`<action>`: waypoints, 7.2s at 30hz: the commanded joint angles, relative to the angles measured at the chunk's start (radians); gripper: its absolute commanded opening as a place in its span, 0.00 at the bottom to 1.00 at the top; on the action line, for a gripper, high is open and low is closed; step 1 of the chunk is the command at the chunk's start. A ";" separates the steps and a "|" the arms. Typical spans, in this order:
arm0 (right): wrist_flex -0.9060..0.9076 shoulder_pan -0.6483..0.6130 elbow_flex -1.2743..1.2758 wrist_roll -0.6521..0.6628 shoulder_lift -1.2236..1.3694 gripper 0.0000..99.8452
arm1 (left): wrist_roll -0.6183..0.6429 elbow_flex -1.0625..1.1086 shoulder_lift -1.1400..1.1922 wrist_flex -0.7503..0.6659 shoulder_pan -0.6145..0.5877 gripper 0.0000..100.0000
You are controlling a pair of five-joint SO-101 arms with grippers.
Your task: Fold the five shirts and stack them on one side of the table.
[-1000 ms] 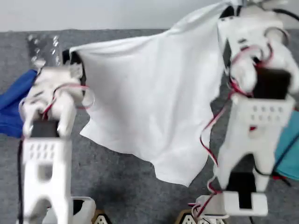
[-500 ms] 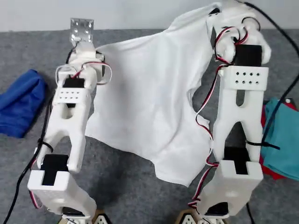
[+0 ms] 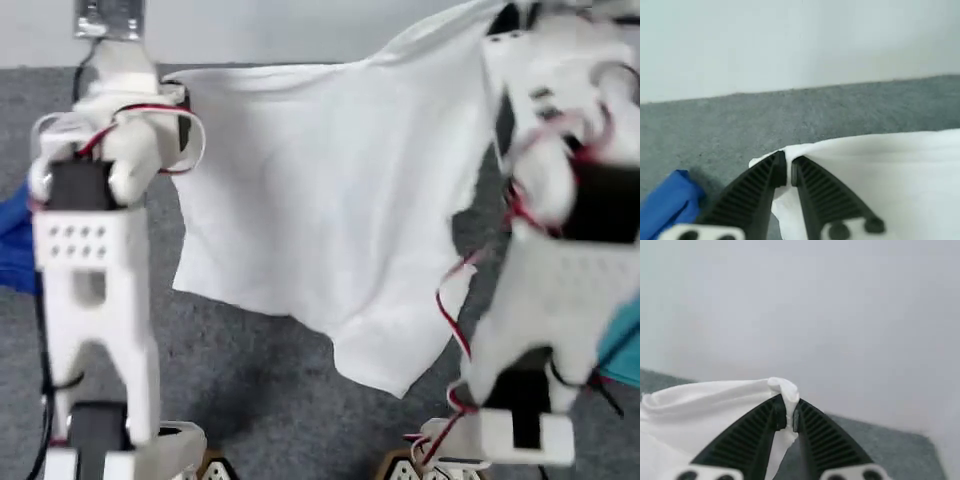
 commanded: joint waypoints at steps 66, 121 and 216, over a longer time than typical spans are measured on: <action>-0.101 0.085 0.267 0.149 0.200 0.01 | -0.250 0.367 0.026 -0.272 -0.032 0.01; 0.159 -0.088 1.505 0.124 -0.533 0.24 | -0.316 0.719 -0.054 -0.025 -0.026 0.16; -0.173 -0.081 1.653 0.330 -0.498 0.01 | -0.362 0.980 0.110 -0.124 -0.057 0.16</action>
